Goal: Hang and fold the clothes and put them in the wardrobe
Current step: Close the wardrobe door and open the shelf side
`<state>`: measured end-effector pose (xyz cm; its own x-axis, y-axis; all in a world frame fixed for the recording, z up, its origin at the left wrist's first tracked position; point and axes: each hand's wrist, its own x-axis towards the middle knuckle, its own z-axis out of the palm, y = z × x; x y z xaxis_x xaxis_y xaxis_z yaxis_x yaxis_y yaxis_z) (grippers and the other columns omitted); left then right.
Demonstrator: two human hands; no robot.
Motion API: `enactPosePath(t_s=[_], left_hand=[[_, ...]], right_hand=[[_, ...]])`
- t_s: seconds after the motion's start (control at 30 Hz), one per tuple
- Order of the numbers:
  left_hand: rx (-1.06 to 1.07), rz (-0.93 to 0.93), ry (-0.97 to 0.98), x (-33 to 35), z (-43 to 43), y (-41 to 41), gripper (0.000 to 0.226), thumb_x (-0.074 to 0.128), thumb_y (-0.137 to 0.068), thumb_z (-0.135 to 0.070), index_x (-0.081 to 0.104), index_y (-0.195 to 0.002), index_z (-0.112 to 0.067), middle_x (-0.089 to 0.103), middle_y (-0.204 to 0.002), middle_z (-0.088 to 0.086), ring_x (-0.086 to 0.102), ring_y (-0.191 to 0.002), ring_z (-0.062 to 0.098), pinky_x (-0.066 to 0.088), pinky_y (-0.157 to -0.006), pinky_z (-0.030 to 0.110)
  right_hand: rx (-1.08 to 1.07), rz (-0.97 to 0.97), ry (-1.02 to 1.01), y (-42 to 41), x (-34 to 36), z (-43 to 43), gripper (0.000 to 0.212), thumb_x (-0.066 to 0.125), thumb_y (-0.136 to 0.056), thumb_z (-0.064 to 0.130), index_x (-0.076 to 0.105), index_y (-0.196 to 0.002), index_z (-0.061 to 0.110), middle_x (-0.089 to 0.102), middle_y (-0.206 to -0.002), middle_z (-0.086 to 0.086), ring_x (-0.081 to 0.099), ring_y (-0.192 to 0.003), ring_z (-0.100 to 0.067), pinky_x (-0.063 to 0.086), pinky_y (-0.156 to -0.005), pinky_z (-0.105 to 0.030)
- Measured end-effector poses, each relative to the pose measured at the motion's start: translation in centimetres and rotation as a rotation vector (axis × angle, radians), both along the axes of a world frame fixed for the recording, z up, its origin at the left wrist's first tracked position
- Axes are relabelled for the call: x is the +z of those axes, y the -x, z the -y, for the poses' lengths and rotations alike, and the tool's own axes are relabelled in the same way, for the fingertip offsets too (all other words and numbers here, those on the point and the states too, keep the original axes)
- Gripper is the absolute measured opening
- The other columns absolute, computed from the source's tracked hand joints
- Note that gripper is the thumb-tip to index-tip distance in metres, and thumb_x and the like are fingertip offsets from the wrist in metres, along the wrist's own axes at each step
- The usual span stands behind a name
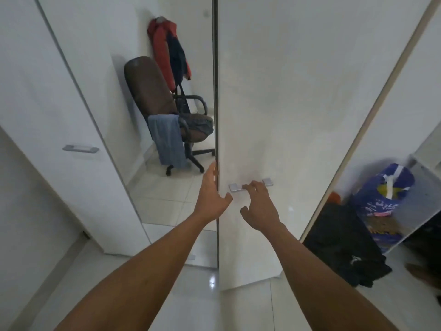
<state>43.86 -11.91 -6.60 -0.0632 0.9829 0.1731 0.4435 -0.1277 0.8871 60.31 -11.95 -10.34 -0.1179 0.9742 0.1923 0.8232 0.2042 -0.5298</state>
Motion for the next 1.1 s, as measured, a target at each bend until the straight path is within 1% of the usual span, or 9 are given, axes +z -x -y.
enactPosePath(t_s=[0.27, 0.43, 0.57, 0.67, 0.8, 0.9, 1.0, 1.07, 1.1], left_hand=[[-0.351, 0.156, 0.121, 1.3, 8.3, -0.2, 0.094, 0.078, -0.079, -0.001, 0.025, -0.150, -0.033, 0.043, -0.147, -0.006, 0.046, -0.130, 0.013, 0.049, -0.093, 0.026], [-0.466, 0.081, 0.132, 2.2, 12.9, -2.7, 0.093, 0.086, -0.073, -0.011, 0.029, -0.140, -0.044, 0.055, -0.128, -0.012, 0.057, -0.120, 0.015, 0.057, -0.095, 0.041], [-0.621, -0.002, 0.099, 3.6, 15.8, -6.1, 0.095, 0.084, -0.076, -0.013, 0.026, -0.142, -0.048, 0.055, -0.121, -0.012, 0.061, -0.111, 0.016, 0.056, -0.094, 0.041], [-0.705, -0.018, 0.033, 4.8, 17.6, -9.6, 0.095, 0.082, -0.079, -0.012, 0.027, -0.149, -0.046, 0.056, -0.129, -0.005, 0.066, -0.105, 0.013, 0.058, -0.090, 0.035], [-0.776, -0.002, -0.077, 6.5, 20.1, -15.6, 0.098, 0.073, -0.082, -0.001, 0.022, -0.153, -0.046, 0.040, -0.155, -0.007, 0.056, -0.127, 0.020, 0.057, -0.095, 0.041], [-0.828, -0.050, -0.091, 6.5, 21.5, -20.3, 0.095, 0.064, -0.085, 0.005, 0.018, -0.157, -0.038, 0.024, -0.162, -0.011, 0.040, -0.141, 0.015, 0.052, -0.103, 0.037], [-0.851, -0.141, -0.103, 6.2, 21.7, -25.0, 0.098, 0.065, -0.086, 0.001, 0.013, -0.157, -0.041, 0.023, -0.160, -0.009, 0.036, -0.142, 0.016, 0.046, -0.108, 0.034], [-0.860, -0.206, -0.131, 6.3, 21.5, -27.9, 0.099, 0.066, -0.085, 0.000, 0.010, -0.158, -0.038, 0.020, -0.161, -0.008, 0.030, -0.145, 0.016, 0.037, -0.116, 0.035], [-0.869, -0.234, -0.138, 6.3, 21.4, -29.4, 0.100, 0.067, -0.086, -0.002, 0.008, -0.158, -0.039, 0.017, -0.163, -0.009, 0.026, -0.147, 0.016, 0.033, -0.118, 0.036]], right_hand=[[0.004, 0.101, 0.209, -4.0, 3.0, 8.9, 0.064, 0.055, -0.092, 0.012, 0.033, -0.151, 0.025, 0.026, -0.160, 0.006, 0.043, -0.136, -0.018, 0.036, -0.106, -0.029], [-0.145, -0.141, -0.153, -4.2, 8.4, 15.0, 0.053, 0.042, -0.105, 0.032, 0.024, -0.154, 0.031, 0.024, -0.161, 0.005, 0.028, -0.145, -0.015, 0.019, -0.111, -0.023], [-0.112, -0.218, -0.428, -5.9, 14.1, 19.0, 0.059, 0.042, -0.103, 0.048, 0.010, -0.153, 0.047, 0.013, -0.161, 0.025, 0.031, -0.145, -0.012, 0.030, -0.119, -0.040], [-0.138, -0.214, -0.520, -7.8, 16.9, 21.9, 0.063, 0.042, -0.101, 0.053, 0.006, -0.152, 0.050, 0.008, -0.158, 0.032, 0.034, -0.144, -0.011, 0.033, -0.116, -0.037], [-0.238, -0.232, -0.567, -12.1, 17.1, 24.6, 0.065, 0.045, -0.102, 0.048, 0.008, -0.156, 0.042, 0.015, -0.162, 0.023, 0.029, -0.139, 0.002, 0.036, -0.115, -0.035], [-0.270, -0.280, -0.578, -16.3, 16.9, 26.4, 0.063, 0.044, -0.104, 0.038, 0.009, -0.156, 0.040, 0.019, -0.162, 0.018, 0.037, -0.141, -0.007, 0.042, -0.112, -0.041], [-0.355, -0.314, -0.536, -20.5, 17.4, 28.2, 0.067, 0.046, -0.102, 0.016, 0.012, -0.156, 0.039, 0.042, -0.154, 0.004, 0.062, -0.108, -0.006, 0.054, -0.092, -0.021], [-0.372, -0.333, -0.503, -23.4, 17.7, 29.0, 0.074, 0.048, -0.099, 0.005, 0.014, -0.156, 0.038, 0.058, -0.137, -0.008, 0.062, -0.072, -0.007, 0.053, -0.071, -0.013], [-0.382, -0.337, -0.486, -24.9, 17.9, 29.3, 0.076, 0.048, -0.098, 0.003, 0.014, -0.156, 0.039, 0.062, -0.127, -0.015, 0.061, -0.065, -0.016, 0.053, -0.067, -0.015]])
